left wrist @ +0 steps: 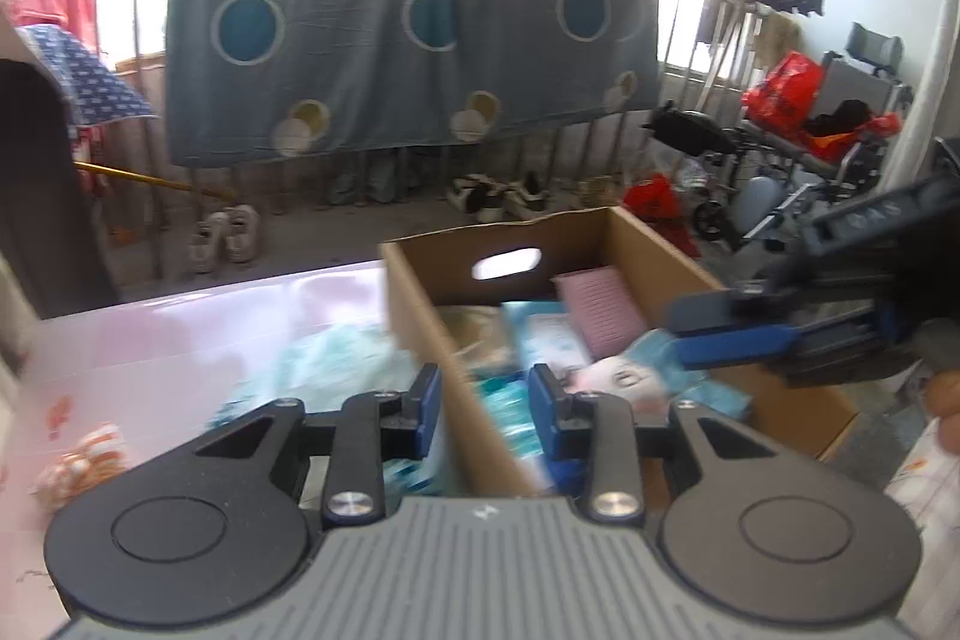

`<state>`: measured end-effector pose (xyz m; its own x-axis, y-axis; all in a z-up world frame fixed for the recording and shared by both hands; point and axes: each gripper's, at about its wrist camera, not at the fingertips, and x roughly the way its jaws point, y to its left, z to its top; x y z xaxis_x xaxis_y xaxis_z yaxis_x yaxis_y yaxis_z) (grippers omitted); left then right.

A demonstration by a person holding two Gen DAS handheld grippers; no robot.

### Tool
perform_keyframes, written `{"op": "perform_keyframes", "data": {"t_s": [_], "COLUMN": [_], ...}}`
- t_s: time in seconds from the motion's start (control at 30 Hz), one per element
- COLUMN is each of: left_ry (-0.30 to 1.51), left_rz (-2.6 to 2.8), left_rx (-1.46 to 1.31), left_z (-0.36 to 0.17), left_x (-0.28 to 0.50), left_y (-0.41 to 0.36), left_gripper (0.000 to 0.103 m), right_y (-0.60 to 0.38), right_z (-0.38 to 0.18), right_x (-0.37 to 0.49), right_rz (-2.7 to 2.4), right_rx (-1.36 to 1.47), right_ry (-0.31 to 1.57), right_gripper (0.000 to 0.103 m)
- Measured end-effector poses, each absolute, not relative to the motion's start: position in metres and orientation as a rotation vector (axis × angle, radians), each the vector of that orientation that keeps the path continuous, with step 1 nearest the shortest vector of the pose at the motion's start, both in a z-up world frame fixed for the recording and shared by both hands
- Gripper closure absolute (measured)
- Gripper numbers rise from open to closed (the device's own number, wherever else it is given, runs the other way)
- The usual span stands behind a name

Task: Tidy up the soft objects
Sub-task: 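Lift the yogurt cup with the right gripper and carry it toward the box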

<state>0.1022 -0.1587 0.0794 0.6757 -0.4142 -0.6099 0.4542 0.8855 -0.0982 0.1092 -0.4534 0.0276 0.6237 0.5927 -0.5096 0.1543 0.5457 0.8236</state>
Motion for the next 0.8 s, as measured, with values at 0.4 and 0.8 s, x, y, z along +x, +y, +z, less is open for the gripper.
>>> {"op": "perform_keyframes", "data": {"t_s": [0.4, 0.8], "left_ry": [0.789, 0.803], "left_rz": [-0.598, -0.684], "left_rx": [0.181, 0.157], "left_z": [-0.004, -0.078], "left_x": [0.04, 0.051], "left_y": [-0.097, -0.118], "left_gripper": [0.063, 0.067], "right_y": [-0.407, -0.388], "right_z": [0.012, -0.015], "right_x": [0.082, 0.022], "right_rz": [0.402, 0.373], "right_rx": [0.89, 0.834], "right_ry": [0.932, 0.917], "right_gripper": [0.081, 0.08]}}
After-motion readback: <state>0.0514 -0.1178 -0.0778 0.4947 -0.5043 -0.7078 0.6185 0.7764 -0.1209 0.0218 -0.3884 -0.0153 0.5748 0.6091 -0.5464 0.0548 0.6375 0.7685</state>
